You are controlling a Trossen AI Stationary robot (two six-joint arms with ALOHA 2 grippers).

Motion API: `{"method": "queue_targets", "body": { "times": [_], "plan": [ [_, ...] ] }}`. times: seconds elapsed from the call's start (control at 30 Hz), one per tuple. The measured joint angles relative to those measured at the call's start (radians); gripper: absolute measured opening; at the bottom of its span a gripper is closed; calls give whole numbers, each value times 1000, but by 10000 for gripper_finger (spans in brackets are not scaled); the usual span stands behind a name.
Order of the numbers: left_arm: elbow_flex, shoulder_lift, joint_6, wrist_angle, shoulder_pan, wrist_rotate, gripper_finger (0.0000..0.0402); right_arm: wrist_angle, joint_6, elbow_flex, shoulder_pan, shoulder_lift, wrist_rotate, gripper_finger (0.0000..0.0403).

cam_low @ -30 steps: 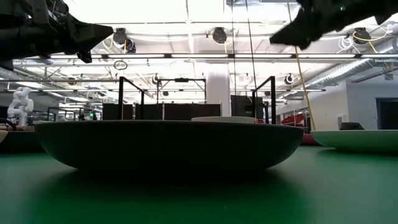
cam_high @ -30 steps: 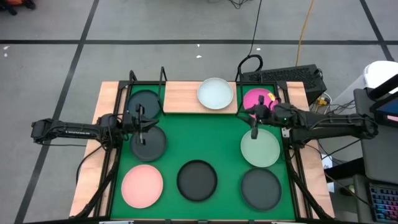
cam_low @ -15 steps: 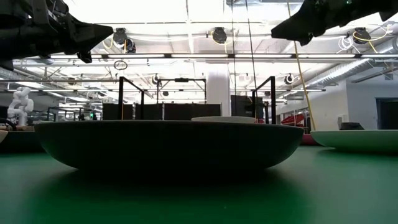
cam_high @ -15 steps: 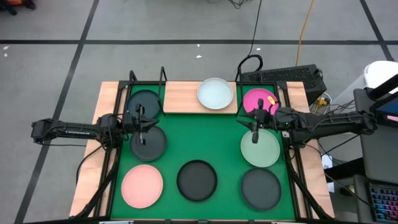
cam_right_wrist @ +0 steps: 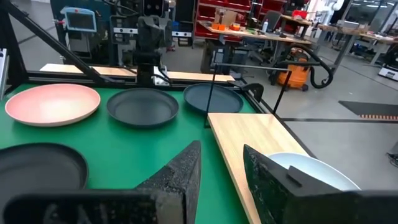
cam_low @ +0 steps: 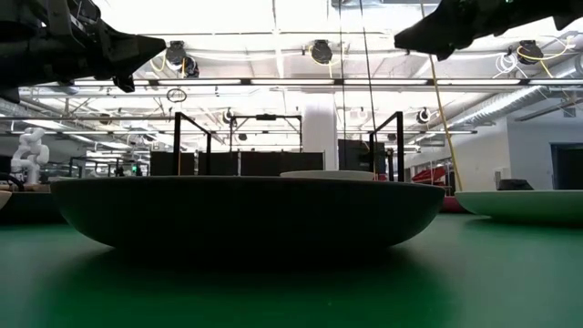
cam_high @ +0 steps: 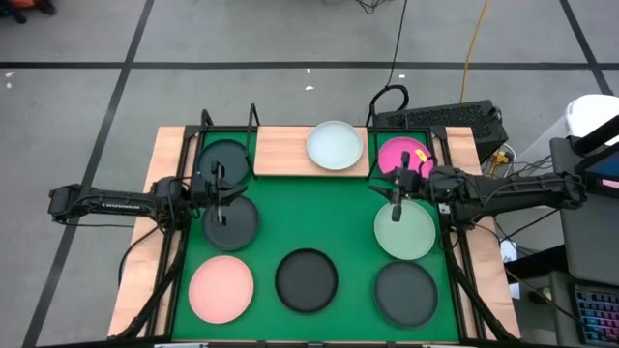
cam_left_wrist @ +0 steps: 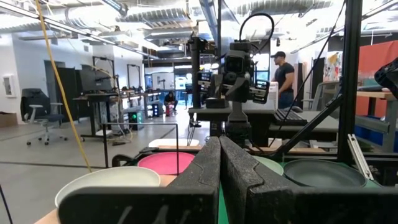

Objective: Place and stack plates onto a shelf
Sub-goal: Stack the top black plate on top of the light blue plate

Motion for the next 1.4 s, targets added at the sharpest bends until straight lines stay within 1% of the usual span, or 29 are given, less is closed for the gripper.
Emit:
{"method": "queue_targets", "body": {
  "times": [0.43,0.6,0.8,1.0,1.17,1.27,1.33,1.4],
  "plan": [
    [0,0,-5,1,0,0,4,50,-5,0,0,0,0,102],
    [0,0,-62,0,0,0,4,50,-12,0,0,0,0,102],
    [0,0,-70,1,0,0,4,50,-25,0,-1,0,0,102],
    [0,0,-148,0,0,0,4,49,-25,0,-1,0,0,102],
    [4,-1,-130,36,7,-7,4,38,-27,0,-1,0,0,102],
    [39,0,-106,-16,7,-6,4,34,-33,0,-1,0,0,102],
    [86,0,-79,-132,7,-6,4,34,-40,0,-1,0,0,102],
    [152,0,-61,-299,7,-23,4,34,-49,0,-1,0,0,102]
  ]
}}
